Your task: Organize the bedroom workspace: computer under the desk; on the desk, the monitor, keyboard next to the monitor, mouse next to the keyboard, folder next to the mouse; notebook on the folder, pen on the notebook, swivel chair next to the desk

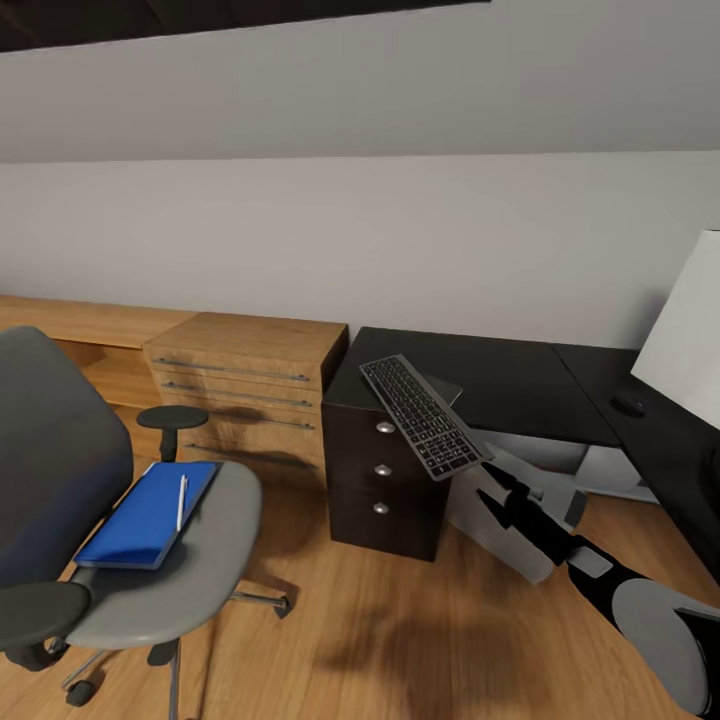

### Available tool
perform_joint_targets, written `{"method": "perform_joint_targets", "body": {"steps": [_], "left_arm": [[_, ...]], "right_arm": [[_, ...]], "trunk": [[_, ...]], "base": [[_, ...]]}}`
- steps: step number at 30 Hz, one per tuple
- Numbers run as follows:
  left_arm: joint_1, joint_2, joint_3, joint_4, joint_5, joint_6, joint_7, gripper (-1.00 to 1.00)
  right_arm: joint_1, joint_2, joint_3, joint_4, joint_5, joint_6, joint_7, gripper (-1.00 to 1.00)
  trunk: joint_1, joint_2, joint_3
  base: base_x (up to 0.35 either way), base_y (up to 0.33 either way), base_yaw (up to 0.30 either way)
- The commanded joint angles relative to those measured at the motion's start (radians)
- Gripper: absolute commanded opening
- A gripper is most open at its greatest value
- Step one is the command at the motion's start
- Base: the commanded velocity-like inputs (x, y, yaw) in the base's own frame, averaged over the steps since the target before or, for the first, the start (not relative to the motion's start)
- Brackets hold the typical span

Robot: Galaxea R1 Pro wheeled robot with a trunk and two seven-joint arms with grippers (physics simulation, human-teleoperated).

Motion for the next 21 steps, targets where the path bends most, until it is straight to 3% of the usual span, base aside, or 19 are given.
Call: {"method": "perform_joint_targets", "body": {"steps": [1, 7, 12, 21], "left_arm": [[0.000, 0.001, -0.007, 0.000, 0.003, -0.004, 0.008, 1.00], [0.000, 0.002, -0.007, 0.000, 0.003, -0.004, 0.008, 1.00], [0.000, -0.001, -0.010, -0.001, 0.002, -0.004, 0.008, 1.00], [0.000, -0.008, -0.015, -0.001, 0.002, -0.004, 0.008, 1.00]], "right_arm": [[-0.001, 0.000, -0.007, 0.002, 0.003, -0.009, -0.002, 1.00], [0.000, 0.006, -0.007, 0.003, 0.003, -0.079, -0.037, 1.00], [-0.001, 0.023, -0.008, 0.003, 0.003, -0.087, -0.044, 1.00], [-0.001, 0.030, -0.008, 0.003, 0.003, -0.089, -0.047, 1.00]], "trunk": [[0.000, 0.000, -0.001], [0.000, 0.000, -0.001], [0.000, 0.000, -0.001], [0.000, 0.000, -0.001]], "base": [[0.017, -0.006, 0.000], [0.075, -0.002, 0.000], [0.089, 0.000, 0.000], [0.012, 0.000, 0.000]]}}
